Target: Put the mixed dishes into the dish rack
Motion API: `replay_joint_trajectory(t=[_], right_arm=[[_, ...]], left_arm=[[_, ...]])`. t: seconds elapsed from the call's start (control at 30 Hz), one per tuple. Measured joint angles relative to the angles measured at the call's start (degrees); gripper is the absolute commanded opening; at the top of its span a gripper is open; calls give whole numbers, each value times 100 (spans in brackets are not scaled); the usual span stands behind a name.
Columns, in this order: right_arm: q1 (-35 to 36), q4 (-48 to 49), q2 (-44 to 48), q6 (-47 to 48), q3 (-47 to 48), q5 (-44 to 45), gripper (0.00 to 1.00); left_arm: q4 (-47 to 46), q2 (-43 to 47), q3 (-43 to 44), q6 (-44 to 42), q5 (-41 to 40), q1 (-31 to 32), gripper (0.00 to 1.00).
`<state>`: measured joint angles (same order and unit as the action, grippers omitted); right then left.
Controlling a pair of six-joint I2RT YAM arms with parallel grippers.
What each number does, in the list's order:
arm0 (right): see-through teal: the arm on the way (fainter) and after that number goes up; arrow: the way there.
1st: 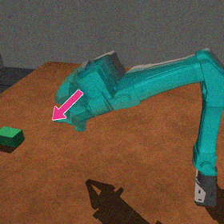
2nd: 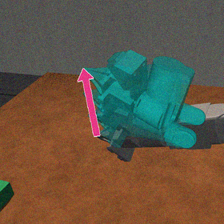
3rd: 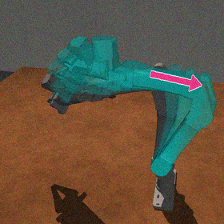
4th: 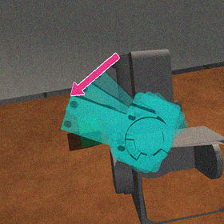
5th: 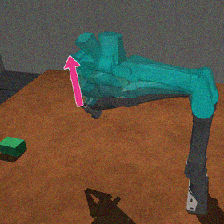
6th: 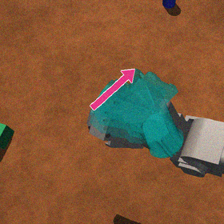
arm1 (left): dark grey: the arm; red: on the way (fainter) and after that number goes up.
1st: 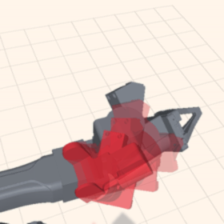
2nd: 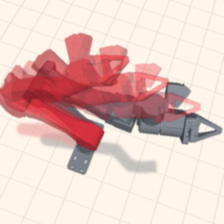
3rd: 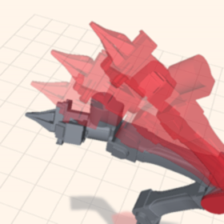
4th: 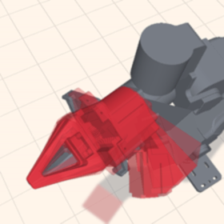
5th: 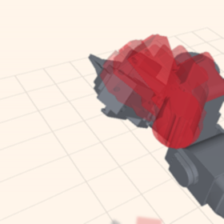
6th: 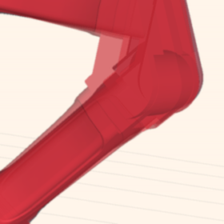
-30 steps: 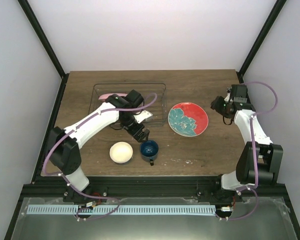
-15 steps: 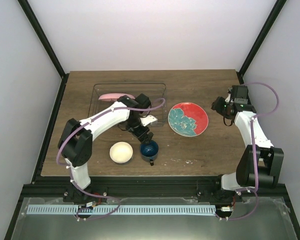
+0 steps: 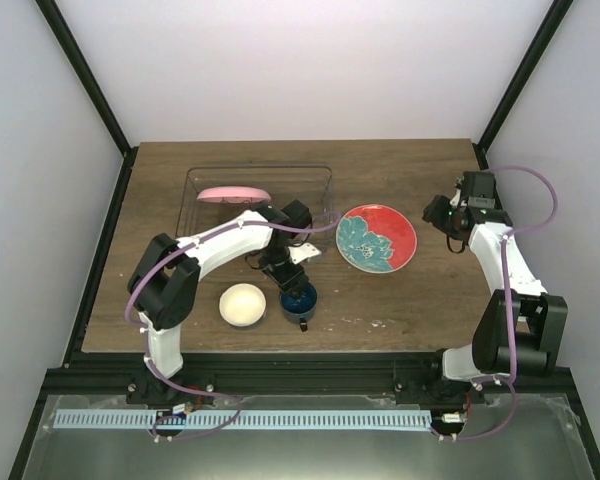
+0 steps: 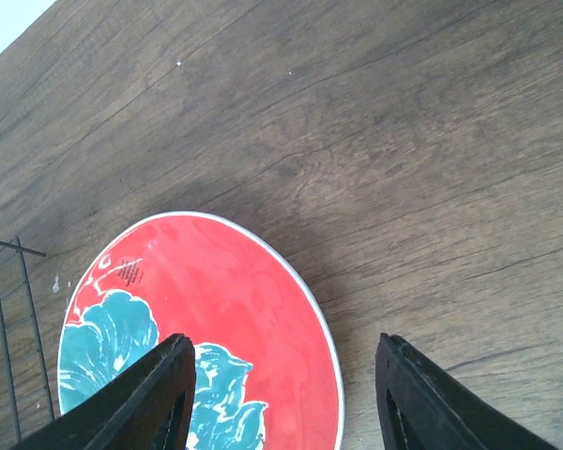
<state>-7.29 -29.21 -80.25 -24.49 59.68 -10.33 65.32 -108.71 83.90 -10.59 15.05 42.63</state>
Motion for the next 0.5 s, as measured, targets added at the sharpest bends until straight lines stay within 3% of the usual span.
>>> replay_joint_trajectory(t=[0.5], right_arm=[[0, -133, 177, 7, -155, 37, 54]], left_arm=[[-546, 0, -505, 0, -42, 2, 23]])
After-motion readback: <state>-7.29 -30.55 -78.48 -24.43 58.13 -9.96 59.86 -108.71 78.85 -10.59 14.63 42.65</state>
